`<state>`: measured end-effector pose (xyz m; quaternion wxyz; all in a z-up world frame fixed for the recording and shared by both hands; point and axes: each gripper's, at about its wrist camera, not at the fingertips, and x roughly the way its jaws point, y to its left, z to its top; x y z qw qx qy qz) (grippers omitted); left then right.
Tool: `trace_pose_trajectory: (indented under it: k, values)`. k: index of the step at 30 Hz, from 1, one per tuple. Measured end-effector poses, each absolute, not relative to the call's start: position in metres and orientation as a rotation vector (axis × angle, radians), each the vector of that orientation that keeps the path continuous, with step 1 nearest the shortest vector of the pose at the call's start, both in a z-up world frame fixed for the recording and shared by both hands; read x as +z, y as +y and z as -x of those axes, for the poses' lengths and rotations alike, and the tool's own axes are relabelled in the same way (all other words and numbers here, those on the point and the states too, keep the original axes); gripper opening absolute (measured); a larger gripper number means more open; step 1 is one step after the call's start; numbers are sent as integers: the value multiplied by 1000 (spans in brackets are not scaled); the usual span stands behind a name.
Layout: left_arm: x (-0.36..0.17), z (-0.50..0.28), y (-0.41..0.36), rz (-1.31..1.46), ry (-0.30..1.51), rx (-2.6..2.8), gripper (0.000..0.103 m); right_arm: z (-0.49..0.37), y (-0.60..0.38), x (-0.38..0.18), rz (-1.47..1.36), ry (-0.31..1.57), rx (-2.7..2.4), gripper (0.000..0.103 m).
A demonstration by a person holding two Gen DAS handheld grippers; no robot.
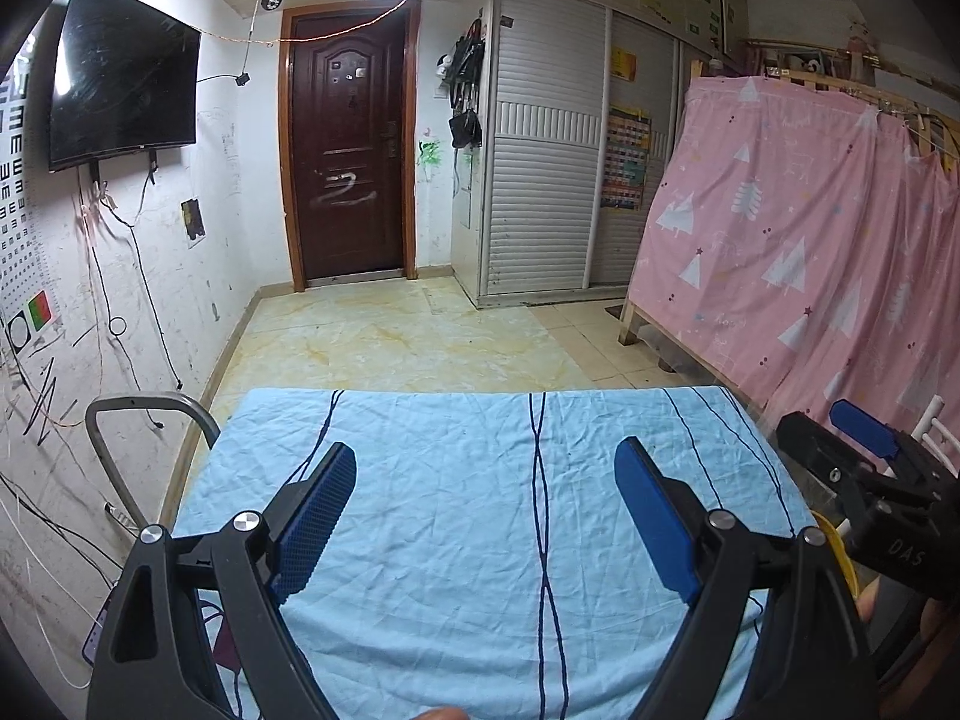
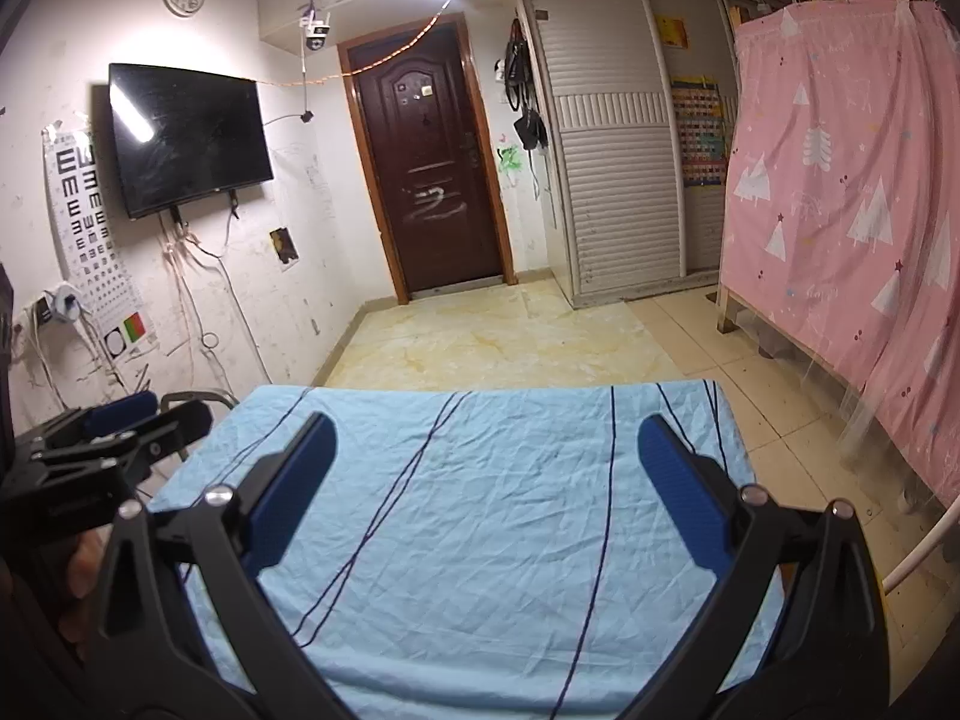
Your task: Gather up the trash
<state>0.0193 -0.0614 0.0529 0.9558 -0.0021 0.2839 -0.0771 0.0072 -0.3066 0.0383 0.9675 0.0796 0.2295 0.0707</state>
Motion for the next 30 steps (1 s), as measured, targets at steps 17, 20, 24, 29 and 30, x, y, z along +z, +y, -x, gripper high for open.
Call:
trace_pose_trajectory:
  k: [17,20,24,29,30]
  values:
    - [54,-20,-59,10,576,-150,79,-5,-303,39,-157,460,143,97]
    - [54,-20,-59,10,576,-149,79,-5,-303,39,-158,460,143,97]
    - [53,-20,-58,11,576,-147,79,-5,-303,39,-157,460,144,97]
    - [52,-19,-57,14,577,-142,79,-5,-303,39,-157,460,144,97]
    - [52,-20,-56,16,578,-142,79,-5,-302,39,-156,461,144,97]
